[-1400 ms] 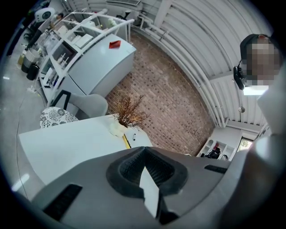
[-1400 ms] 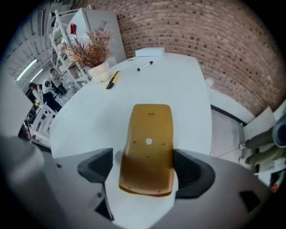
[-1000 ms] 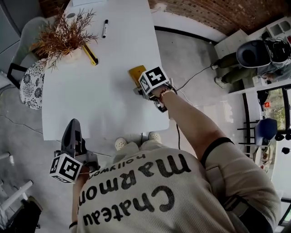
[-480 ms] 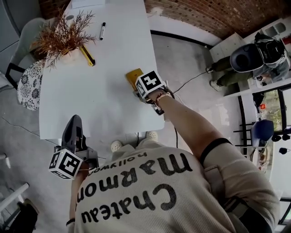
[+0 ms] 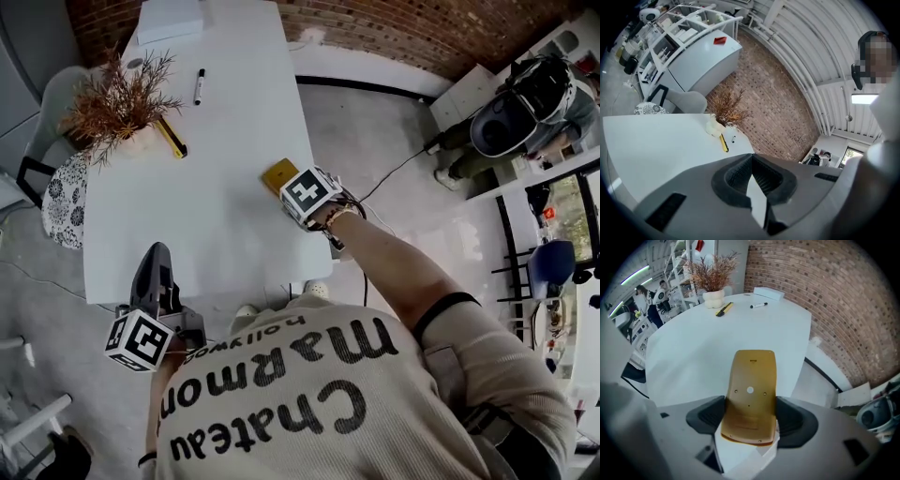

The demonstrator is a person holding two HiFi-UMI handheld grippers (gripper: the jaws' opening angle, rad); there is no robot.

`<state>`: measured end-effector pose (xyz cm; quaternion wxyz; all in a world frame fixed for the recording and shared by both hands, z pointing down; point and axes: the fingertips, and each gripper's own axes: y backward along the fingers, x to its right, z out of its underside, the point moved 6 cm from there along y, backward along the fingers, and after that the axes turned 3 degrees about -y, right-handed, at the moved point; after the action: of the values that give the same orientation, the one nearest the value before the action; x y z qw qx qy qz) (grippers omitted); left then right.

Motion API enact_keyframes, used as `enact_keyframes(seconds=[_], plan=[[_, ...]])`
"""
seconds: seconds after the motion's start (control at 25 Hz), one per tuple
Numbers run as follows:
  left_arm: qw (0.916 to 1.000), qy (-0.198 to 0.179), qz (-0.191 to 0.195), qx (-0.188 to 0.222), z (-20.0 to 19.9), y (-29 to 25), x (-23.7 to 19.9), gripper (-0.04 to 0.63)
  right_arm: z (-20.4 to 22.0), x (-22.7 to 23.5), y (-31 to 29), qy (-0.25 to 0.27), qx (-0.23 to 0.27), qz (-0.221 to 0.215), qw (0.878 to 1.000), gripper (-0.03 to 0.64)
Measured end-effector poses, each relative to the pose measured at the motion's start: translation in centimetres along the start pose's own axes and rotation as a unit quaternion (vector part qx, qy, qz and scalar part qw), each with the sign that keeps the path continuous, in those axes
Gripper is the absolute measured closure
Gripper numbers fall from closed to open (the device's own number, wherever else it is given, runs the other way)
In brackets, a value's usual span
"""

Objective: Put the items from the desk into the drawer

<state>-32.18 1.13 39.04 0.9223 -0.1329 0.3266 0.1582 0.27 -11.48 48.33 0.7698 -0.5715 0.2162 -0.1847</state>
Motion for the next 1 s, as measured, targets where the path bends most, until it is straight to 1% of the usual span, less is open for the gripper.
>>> enact_keyframes(seconds=[0.2, 0.36, 0.48, 0.6, 0.72, 0.8, 0.88, 1.0], plan=[[0.9999, -0.003, 0.001, -0.011, 1.1, -1.5, 2.1, 0.594, 1.6, 2.9, 0.2, -0.024, 0.011, -0.002, 1.0, 0.267], [0.9999, -0.012, -0.007, -0.009, 2.0, -3.0, 4.1, 0.594, 3.1, 5.6, 0.2, -0.039, 0.024, -0.01, 0.999, 0.267], [0.9997, -0.012, -0.021, -0.003, 2.8, -4.0, 5.5, 0.594, 3.7, 7.5, 0.0, -0.053, 0.037, -0.031, 0.997, 0.267], [0.9995, -0.011, -0.031, 0.0, 3.9, -5.0, 7.2, 0.594, 4.4, 9.5, -0.4, -0.082, 0.052, -0.062, 0.993, 0.267], [0.9991, -0.007, -0.041, 0.005, 5.0, -5.9, 8.8, 0.594, 5.2, 11.2, -0.9, -0.12, 0.065, -0.101, 0.985, 0.268], [0.9989, -0.005, -0.047, 0.006, 5.6, -6.6, 9.8, 0.594, 5.7, 12.0, -1.4, -0.149, 0.072, -0.132, 0.977, 0.268], [0.9986, -0.007, -0.052, 0.006, 6.2, -7.1, 10.7, 0.594, 6.0, 12.5, -1.8, -0.177, 0.079, -0.166, 0.967, 0.268], [0.9982, -0.014, -0.059, 0.005, 6.9, -7.5, 11.8, 0.594, 6.5, 12.8, -2.3, -0.224, 0.088, -0.218, 0.946, 0.268]])
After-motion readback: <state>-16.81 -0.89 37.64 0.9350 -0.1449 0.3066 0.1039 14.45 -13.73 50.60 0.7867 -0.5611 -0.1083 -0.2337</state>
